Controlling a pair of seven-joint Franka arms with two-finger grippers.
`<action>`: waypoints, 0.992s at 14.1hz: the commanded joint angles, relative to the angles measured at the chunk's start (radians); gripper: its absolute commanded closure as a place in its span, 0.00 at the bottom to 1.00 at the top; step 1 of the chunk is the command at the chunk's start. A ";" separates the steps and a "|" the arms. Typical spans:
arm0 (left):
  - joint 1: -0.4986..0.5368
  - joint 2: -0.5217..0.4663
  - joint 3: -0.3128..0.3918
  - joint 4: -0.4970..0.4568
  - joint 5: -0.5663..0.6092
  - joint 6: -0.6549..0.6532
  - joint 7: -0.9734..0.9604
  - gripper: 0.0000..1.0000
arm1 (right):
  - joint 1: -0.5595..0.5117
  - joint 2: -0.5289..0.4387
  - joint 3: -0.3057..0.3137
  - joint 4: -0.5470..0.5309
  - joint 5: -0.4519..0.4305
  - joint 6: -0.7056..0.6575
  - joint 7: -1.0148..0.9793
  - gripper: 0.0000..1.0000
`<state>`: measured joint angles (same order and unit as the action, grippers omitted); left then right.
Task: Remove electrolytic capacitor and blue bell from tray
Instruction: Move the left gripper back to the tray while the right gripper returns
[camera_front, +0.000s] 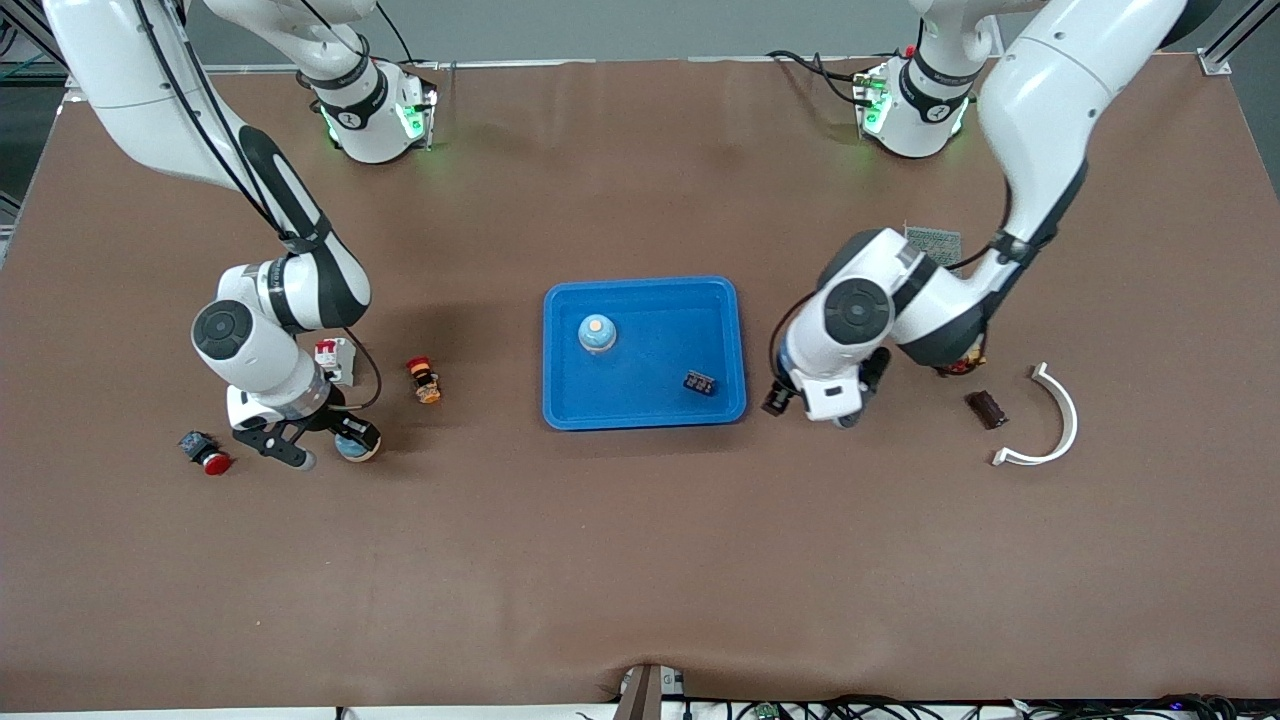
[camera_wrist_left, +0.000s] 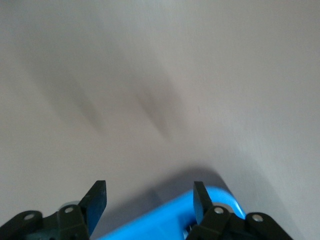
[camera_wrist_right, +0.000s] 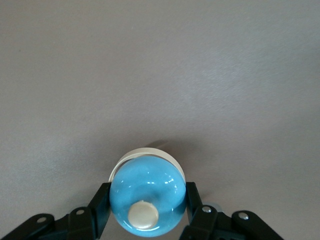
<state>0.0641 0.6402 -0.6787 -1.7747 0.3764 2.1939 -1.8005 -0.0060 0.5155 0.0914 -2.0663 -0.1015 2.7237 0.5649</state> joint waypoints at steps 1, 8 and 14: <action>-0.094 0.055 0.008 0.072 0.016 -0.003 -0.118 0.30 | 0.000 0.021 0.007 -0.005 0.013 0.048 0.006 1.00; -0.289 0.147 0.126 0.142 0.012 0.090 -0.253 0.40 | -0.002 0.020 0.007 0.000 0.014 0.038 0.026 0.00; -0.311 0.176 0.154 0.182 0.001 0.093 -0.269 0.42 | 0.001 -0.129 0.079 0.054 0.103 -0.318 0.123 0.00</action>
<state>-0.2358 0.7951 -0.5307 -1.6260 0.3764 2.2920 -2.0474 -0.0051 0.4505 0.1399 -2.0025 -0.0580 2.4653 0.6326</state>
